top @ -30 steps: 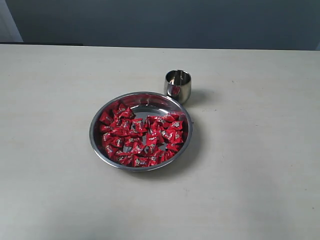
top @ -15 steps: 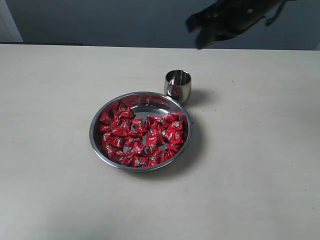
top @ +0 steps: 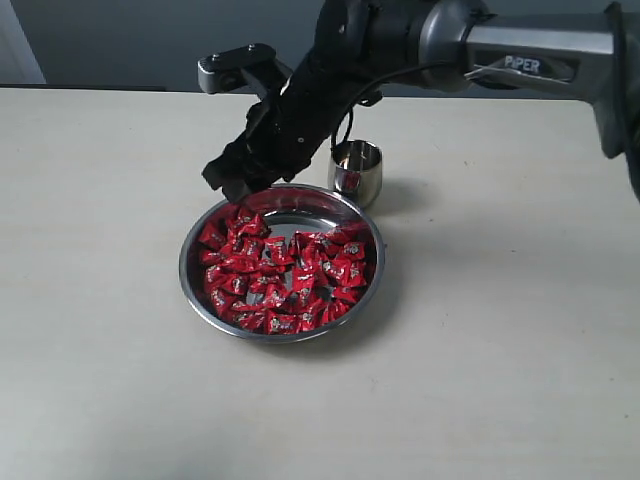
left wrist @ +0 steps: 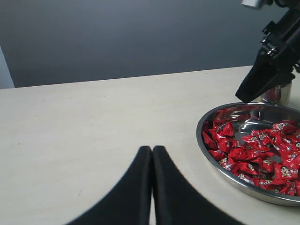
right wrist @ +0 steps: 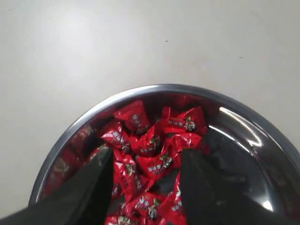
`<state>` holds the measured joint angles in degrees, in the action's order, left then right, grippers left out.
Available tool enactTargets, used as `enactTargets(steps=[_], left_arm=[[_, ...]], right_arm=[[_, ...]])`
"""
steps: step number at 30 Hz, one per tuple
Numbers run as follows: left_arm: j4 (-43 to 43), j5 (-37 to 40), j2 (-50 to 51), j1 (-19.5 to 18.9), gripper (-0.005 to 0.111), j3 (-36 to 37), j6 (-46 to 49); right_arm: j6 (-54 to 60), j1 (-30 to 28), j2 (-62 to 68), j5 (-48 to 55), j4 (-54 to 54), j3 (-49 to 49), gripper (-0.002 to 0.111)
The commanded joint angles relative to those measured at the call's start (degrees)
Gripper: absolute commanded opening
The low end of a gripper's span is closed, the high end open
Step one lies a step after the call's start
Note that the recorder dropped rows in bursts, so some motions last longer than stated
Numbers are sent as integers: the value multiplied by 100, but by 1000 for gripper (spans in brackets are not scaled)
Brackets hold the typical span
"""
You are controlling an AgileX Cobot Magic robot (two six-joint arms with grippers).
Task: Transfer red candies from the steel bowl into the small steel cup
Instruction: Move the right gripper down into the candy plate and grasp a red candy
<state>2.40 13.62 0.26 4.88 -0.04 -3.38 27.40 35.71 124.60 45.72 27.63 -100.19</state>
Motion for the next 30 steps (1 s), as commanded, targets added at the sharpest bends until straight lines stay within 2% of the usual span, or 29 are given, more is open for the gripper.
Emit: enactTargets(steps=[1, 6, 13, 22, 30], left_arm=[[6, -33, -26, 41, 0, 4, -13], [6, -33, -26, 41, 0, 4, -13], [6, -33, -26, 41, 0, 4, -13], [6, -33, -26, 41, 0, 4, -13], [6, -33, -26, 41, 0, 4, -13]], right_arm=[[-196, 3, 345, 8, -36, -339, 43], [-196, 3, 655, -94, -66, -427, 43], [-690, 3, 862, -144, -734, -427, 43], [-962, 30, 999, -729, -760, -427, 43], [-966, 30, 1085, -721, -739, -427, 43]])
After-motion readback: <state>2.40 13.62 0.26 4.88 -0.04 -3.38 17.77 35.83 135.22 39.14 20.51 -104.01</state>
